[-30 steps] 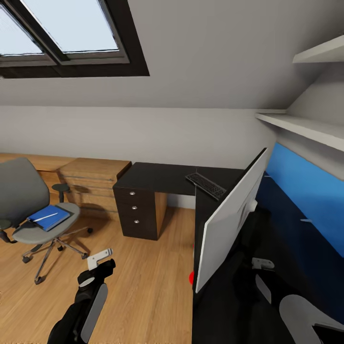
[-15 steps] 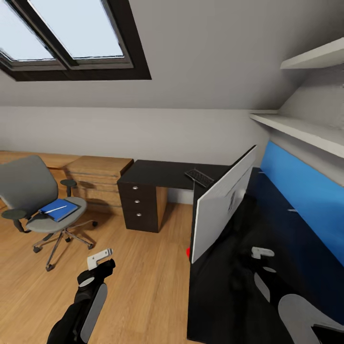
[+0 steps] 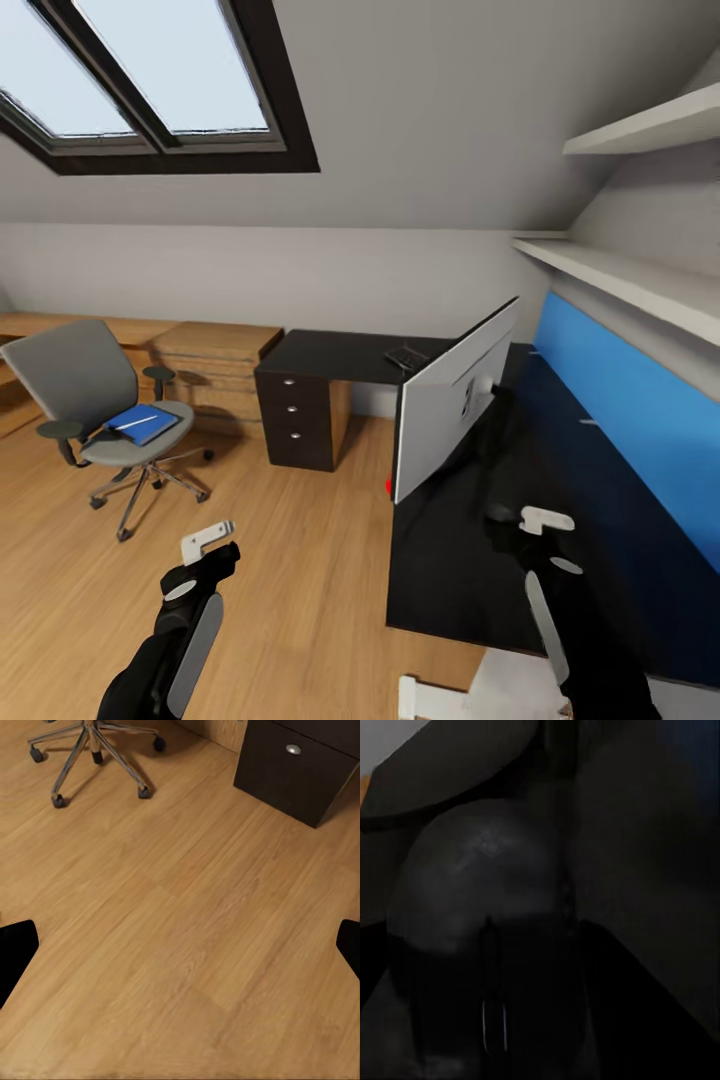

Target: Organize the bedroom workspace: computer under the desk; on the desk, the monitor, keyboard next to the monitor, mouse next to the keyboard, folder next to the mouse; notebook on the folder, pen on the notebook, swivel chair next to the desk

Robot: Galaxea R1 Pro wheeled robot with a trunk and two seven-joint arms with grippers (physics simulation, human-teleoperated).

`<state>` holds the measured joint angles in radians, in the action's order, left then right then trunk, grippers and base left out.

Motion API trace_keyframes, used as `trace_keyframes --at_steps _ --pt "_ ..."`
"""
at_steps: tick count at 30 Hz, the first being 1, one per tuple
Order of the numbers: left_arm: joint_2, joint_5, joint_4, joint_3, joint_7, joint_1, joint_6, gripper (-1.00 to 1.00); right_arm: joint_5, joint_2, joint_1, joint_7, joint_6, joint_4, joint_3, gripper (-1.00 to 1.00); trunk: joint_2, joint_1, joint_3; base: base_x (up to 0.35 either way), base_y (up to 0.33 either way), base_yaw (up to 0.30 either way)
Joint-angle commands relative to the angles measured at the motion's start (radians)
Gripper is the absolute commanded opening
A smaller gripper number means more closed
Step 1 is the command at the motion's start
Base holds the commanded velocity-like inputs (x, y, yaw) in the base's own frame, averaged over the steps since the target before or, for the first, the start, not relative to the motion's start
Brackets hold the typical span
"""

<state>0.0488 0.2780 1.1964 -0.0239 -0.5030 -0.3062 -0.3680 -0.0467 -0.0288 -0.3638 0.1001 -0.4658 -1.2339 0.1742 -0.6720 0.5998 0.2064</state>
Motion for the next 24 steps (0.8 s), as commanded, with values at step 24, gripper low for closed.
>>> trace_keyframes --at_steps 24 --pt "-0.001 0.009 -0.001 -0.001 -0.002 0.0 0.0 1.0 -0.036 -0.065 0.042 0.006 -0.087 -0.079 -0.06 -1.0 0.041 -0.023 -0.026 -0.185 0.079 0.0"
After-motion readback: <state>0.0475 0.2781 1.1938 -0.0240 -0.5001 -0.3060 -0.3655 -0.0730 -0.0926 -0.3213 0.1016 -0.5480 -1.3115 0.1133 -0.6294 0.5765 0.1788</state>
